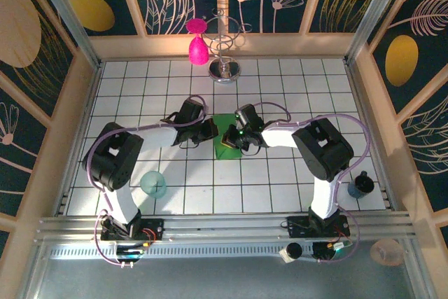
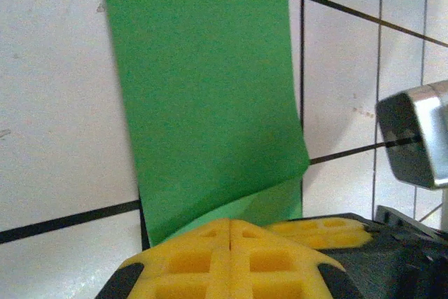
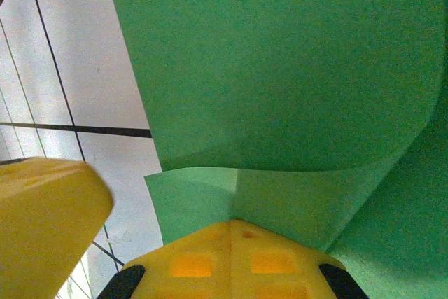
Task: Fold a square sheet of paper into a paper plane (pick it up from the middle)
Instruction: Fold the triangle a second time at the center of the table.
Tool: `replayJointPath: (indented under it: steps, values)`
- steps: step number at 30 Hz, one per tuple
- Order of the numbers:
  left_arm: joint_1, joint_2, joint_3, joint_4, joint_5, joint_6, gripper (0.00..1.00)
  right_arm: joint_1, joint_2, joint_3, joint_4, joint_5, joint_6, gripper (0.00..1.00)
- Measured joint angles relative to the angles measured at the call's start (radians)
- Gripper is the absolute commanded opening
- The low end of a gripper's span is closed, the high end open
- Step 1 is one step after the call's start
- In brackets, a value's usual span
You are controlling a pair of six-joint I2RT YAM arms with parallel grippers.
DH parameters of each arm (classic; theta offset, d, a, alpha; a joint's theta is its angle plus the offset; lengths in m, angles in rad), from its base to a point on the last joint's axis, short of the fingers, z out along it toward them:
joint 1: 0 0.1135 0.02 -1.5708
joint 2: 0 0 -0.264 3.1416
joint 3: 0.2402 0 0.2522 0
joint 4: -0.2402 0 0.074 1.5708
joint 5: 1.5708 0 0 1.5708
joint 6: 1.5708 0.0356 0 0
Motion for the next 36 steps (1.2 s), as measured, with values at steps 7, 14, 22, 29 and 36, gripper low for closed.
replayJointPath:
  steps: [7, 14, 22, 29, 36]
  values:
    - [-0.002, -0.099, -0.086, 0.002, 0.017, -0.025, 0.04, 0.0, 0.001, -0.005, 0.01, 0.0, 0.016, 0.07]
    - [-0.045, -0.195, -0.192, 0.029, 0.035, -0.081, 0.09, 0.0, 0.001, -0.006, 0.018, 0.004, 0.025, 0.07]
    - [-0.092, -0.2, -0.233, 0.069, 0.07, -0.132, 0.05, 0.0, 0.001, -0.017, 0.032, 0.005, 0.04, 0.07]
    - [-0.119, -0.154, -0.23, 0.095, 0.073, -0.14, 0.01, 0.0, 0.001, -0.019, 0.034, 0.005, 0.047, 0.07]
    - [-0.128, -0.123, -0.217, 0.075, 0.063, -0.139, 0.0, 0.0, 0.001, -0.019, 0.035, 0.005, 0.047, 0.07]
